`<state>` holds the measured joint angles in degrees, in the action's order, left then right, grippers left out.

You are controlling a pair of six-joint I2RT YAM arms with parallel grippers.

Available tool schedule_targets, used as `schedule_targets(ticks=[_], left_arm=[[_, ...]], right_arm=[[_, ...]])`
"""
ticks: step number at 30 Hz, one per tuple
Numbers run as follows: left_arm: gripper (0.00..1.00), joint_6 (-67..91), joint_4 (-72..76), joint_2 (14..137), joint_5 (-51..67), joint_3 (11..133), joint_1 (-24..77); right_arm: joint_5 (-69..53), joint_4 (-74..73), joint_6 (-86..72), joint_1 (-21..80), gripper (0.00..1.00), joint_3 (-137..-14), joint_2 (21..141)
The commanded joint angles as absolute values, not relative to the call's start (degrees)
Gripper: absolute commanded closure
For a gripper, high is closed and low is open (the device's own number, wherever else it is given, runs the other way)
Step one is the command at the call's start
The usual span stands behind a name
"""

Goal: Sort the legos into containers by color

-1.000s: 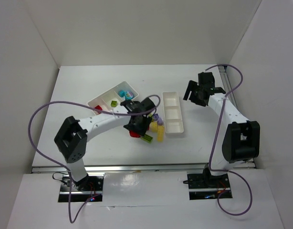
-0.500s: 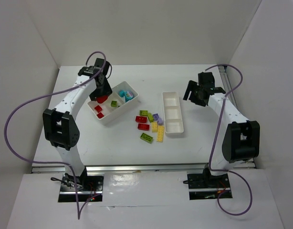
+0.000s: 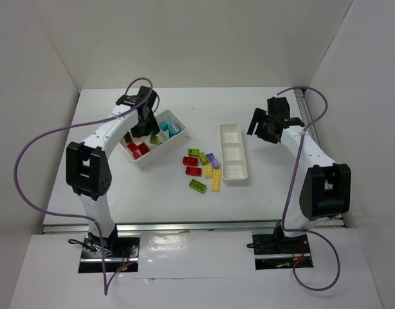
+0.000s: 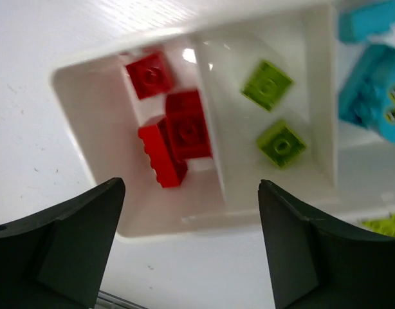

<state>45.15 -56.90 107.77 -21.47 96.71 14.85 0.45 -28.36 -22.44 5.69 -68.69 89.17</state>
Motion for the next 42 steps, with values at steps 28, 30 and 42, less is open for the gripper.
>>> schedule_targets(ticks=[28,30,42], left_arm=[[0.03,35.4,-48.2,120.1,-7.0,95.5,42.0],[0.06,35.4,-48.2,121.5,-7.0,95.5,41.5],[0.32,34.2,-47.5,120.7,-9.6,96.1,41.0]], right_arm=[[1.8,-28.8,-22.2,5.6,0.20,-69.4,86.0],[1.1,-28.8,-22.2,5.6,0.20,-69.4,86.0],[1.7,-28.8,-22.2,5.6,0.20,-69.4,86.5]])
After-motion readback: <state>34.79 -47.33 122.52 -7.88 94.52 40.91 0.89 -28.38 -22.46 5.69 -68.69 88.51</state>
